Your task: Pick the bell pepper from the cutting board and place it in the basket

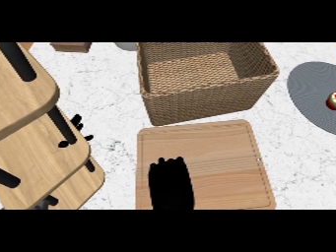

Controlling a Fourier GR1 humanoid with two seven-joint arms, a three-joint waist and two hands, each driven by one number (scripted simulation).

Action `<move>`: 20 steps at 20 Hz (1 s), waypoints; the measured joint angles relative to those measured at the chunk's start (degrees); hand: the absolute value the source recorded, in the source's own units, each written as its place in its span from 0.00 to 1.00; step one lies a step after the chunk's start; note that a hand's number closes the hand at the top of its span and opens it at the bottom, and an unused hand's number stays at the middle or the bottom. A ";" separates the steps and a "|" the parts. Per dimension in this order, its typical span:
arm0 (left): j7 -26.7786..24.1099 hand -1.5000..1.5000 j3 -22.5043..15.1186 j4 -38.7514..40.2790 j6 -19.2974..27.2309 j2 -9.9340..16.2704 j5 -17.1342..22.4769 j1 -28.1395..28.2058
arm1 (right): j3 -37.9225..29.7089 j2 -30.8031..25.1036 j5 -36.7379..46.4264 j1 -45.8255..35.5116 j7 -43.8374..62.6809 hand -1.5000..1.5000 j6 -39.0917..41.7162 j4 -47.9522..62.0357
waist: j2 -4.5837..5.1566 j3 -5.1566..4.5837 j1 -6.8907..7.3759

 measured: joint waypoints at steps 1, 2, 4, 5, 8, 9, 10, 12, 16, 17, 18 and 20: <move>0.07 0.50 -0.06 0.02 -0.12 0.01 0.05 -0.08 | 0.28 0.04 -1.03 -0.45 0.32 1.00 -2.52 -0.77 | 0.00 -0.01 0.06; 0.16 0.50 -0.07 0.08 -0.07 -0.01 0.09 -0.13 | 0.50 0.07 -2.07 -0.90 0.73 1.00 -5.07 -1.98 | -0.01 0.02 0.08; 0.00 0.50 -0.10 0.13 -0.26 -0.06 0.20 -0.19 | -0.93 0.12 -4.64 -1.17 0.60 1.00 -11.65 -5.86 | 0.12 0.17 0.16; -0.09 0.50 -0.04 0.18 -0.27 -0.07 0.25 -0.12 | -1.59 0.14 -5.72 -1.47 0.62 1.00 -14.96 -8.03 | 0.08 0.21 0.08; -0.36 0.50 0.13 0.41 -0.26 -0.14 0.37 0.01 | -2.07 0.15 -6.92 -3.66 1.33 1.00 -24.09 -12.52 | -0.17 0.15 -0.02; -0.38 0.50 0.15 0.44 -0.17 -0.12 0.28 0.06 | -2.53 0.15 -7.02 -5.17 1.91 1.00 -26.34 -13.48 | -0.26 0.09 -0.07; -0.49 0.50 0.25 0.47 -0.13 -0.12 0.29 0.22 | -2.99 0.15 -7.15 -6.65 2.64 1.00 -28.31 -14.55 | -0.37 0.08 -0.22; -0.57 0.50 0.33 0.45 0.09 -0.04 0.13 0.50 | -4.14 0.13 -7.52 -9.78 4.52 1.00 -31.39 -15.92 | -0.54 0.06 -0.51; -0.29 0.50 0.55 0.17 0.40 0.18 0.24 1.11 | -8.21 -0.07 -7.60 -16.97 7.19 1.00 -32.97 -16.59 | -0.84 0.00 -1.21; -0.18 0.50 0.62 0.08 0.64 0.23 0.24 1.26 | -9.51 -0.11 -7.75 -18.95 7.83 1.00 -32.89 -16.64 | -0.89 -0.02 -1.38; -0.09 0.50 0.61 -0.05 0.68 0.30 0.26 1.35 | -10.97 -0.14 -7.86 -20.76 8.35 1.00 -32.87 -16.24 | -0.90 -0.06 -1.46; -0.01 0.50 0.64 -0.26 0.70 0.41 0.33 1.59 | -14.01 -0.17 -8.12 -24.36 9.26 1.00 -32.67 -15.29 | -0.91 -0.06 -1.70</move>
